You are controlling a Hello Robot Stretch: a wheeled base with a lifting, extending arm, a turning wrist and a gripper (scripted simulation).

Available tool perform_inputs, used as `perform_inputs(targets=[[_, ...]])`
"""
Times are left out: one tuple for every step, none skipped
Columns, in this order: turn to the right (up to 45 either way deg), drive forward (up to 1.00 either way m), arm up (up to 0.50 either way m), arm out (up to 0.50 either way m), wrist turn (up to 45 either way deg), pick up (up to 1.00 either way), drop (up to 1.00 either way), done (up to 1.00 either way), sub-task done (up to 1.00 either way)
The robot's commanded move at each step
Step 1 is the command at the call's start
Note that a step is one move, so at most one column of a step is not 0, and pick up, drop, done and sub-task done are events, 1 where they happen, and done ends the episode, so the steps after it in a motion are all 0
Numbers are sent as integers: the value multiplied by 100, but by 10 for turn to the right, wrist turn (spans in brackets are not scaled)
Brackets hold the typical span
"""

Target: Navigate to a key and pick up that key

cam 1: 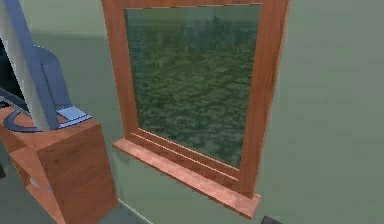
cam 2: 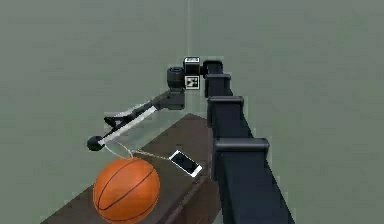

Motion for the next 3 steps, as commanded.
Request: perform_inputs(targets=[[0, 0, 0, 0, 180, 0, 0, 0, 0], [0, 0, -14, 0, 0, 0, 0, 0, 0], [0, 0, 0, 0, 0, 100, 0, 0, 0]])
